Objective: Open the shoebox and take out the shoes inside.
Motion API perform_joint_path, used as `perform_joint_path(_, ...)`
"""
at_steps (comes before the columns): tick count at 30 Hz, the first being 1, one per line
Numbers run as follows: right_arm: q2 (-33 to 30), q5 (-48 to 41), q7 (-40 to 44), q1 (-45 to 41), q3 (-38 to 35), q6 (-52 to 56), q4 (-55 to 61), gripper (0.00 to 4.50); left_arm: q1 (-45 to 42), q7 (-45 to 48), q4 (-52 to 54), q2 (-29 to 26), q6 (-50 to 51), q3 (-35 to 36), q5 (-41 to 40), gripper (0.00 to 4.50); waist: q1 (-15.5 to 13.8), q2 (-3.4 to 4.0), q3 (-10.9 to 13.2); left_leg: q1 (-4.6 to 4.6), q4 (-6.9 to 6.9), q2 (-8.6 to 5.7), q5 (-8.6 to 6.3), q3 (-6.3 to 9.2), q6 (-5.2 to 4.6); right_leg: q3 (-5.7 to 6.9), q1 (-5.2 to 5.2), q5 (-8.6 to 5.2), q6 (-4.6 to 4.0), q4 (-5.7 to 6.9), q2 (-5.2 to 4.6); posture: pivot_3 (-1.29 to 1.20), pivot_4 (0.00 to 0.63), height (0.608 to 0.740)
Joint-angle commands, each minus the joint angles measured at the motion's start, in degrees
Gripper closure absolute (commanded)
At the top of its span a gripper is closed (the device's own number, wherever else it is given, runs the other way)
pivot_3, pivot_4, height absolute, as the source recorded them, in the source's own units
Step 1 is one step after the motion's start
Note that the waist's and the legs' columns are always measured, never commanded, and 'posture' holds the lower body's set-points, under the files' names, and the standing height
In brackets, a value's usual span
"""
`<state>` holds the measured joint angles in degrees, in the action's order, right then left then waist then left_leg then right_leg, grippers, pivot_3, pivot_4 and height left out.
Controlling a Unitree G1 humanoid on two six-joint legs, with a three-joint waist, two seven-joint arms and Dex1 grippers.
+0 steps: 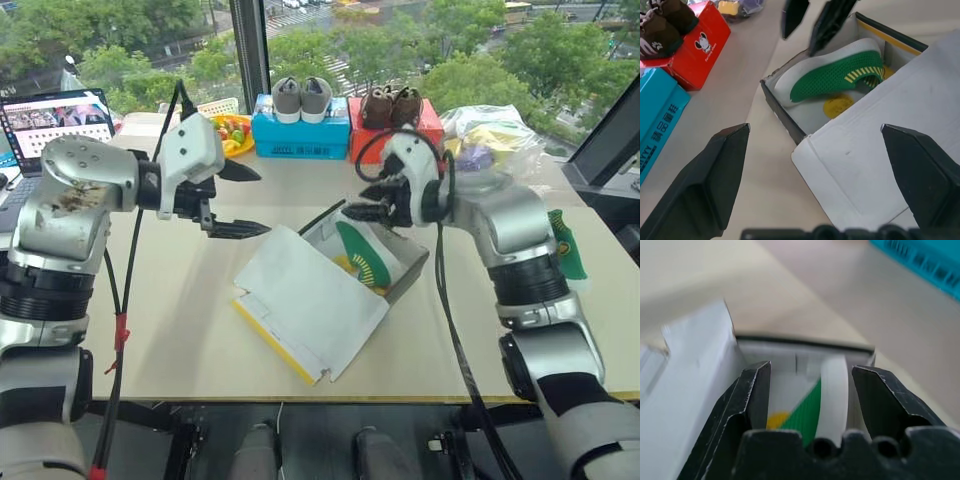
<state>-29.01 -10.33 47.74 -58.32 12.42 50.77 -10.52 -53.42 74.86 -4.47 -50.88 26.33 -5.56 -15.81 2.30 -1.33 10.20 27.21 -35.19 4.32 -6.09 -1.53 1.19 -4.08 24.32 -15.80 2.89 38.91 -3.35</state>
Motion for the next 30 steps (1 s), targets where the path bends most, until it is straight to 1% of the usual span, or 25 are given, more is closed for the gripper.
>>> perform_joint_path(1, -0.40, 0.35, -0.73, -0.22, -0.27, 0.64, 1.45, 1.43, -1.58, 0.01, 0.29, -0.75, -1.07, 1.26, 0.27, 0.00, -0.01, 0.00, 0.00, 0.00, 0.00, 0.00, 0.00, 0.00, 0.00, 0.00, 0.00, 0.00, 0.00, 0.00, 0.00, 0.00, 0.150, 0.739)
perform_joint_path(13, 0.77, 0.92, -2.17, 0.67, 0.13, -0.35, -2.05, 1.43, -1.51, 0.17, 0.69, -1.27, -0.79, 1.39, 0.22, 0.00, -0.01, 0.00, 0.00, 0.00, 0.01, 0.00, 0.00, 0.00, 0.00, 0.00, 0.00, 0.00, 0.00, 0.00, 0.00, 0.00, 0.150, 0.739)
perform_joint_path(19, 3.38, 2.56, -3.86, 1.51, 0.19, -5.53, -10.86, 1.43, -1.33, 0.09, 0.98, -1.47, -0.56, 1.39, 0.11, 0.00, 0.07, -0.01, 0.00, -0.01, 0.00, 0.00, 0.00, 0.00, 0.00, 0.00, -0.01, 0.00, 0.00, 0.00, 0.00, 0.00, 0.150, 0.739)
perform_joint_path(23, 4.37, 3.69, -4.26, 1.62, 0.31, -7.16, -13.92, 1.43, -1.34, 0.03, 0.92, -1.51, -0.56, 1.38, 0.13, 0.00, 0.00, -0.01, 0.00, -0.01, 0.00, 0.00, 0.00, 0.00, 0.00, 0.00, -0.01, 0.00, 0.00, -0.01, 0.00, 0.00, 0.150, 0.739)
perform_joint_path(25, 4.94, 3.68, -5.21, 1.74, -0.60, -7.46, -14.78, 1.93, -1.32, -0.01, 0.95, -1.51, -0.52, 1.35, 0.12, 0.00, 0.03, -0.02, -0.01, -0.03, -0.01, 0.00, 0.00, 0.00, 0.00, 0.00, -0.05, 0.00, 0.00, -0.01, 0.00, 0.00, 0.150, 0.739)
perform_joint_path(26, 5.11, 3.67, -5.45, 1.76, -0.91, -7.57, -15.01, 2.08, -1.31, -0.01, 0.95, -1.52, -0.52, 1.34, 0.12, 0.00, 0.05, -0.03, -0.02, -0.05, -0.02, 0.00, 0.00, 0.01, 0.00, 0.01, -0.07, 0.00, 0.00, 0.00, 0.00, 0.00, 0.150, 0.739)
perform_joint_path(30, 5.17, 3.71, -5.91, 1.64, -1.60, -7.56, -14.47, 3.42, -1.31, 0.04, 0.89, -1.55, -0.53, 1.35, 0.09, 0.00, 0.20, -0.03, -0.02, -0.14, -0.04, 0.00, 0.00, 0.01, 0.00, 0.00, -0.14, 0.01, 0.00, 0.02, 0.00, 0.00, 0.150, 0.739)
